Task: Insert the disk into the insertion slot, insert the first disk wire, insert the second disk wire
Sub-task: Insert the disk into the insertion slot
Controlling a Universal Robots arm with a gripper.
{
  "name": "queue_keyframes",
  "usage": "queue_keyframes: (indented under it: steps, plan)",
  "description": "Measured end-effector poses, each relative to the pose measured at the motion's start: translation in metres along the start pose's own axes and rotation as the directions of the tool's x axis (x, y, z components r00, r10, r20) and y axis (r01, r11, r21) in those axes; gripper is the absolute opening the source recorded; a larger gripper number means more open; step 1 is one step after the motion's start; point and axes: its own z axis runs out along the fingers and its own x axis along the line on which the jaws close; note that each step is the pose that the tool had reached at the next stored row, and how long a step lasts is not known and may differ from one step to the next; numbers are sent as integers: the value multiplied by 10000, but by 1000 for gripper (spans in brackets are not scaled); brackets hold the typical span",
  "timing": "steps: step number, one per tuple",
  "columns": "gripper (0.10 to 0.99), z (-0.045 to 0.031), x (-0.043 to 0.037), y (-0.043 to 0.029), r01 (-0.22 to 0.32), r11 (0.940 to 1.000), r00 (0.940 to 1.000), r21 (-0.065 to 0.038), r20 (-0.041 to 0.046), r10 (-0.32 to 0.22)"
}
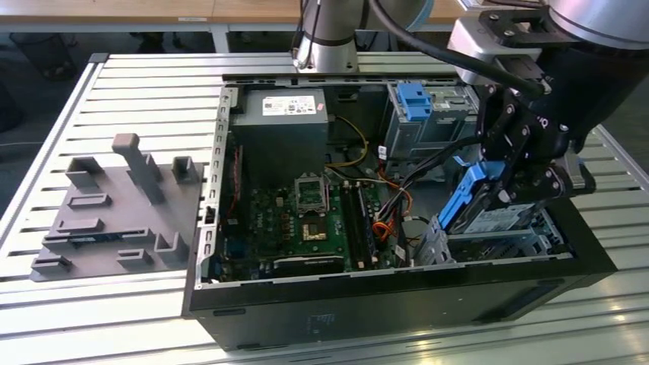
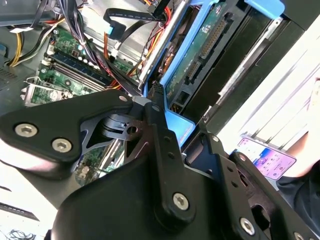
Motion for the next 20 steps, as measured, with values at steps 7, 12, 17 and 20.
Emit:
queue_keyframes:
  steps: [7, 12, 17, 20]
  plan:
    - [365, 51, 1, 1, 0, 10000, 10000, -1, -1, 0]
    - [365, 114, 1, 3, 0, 10000, 10000, -1, -1, 0]
    - [365, 196, 1, 5, -24, 10000, 10000, -1, -2, 24]
    - [365, 225, 1, 6, -38, 10000, 10000, -1, -2, 38]
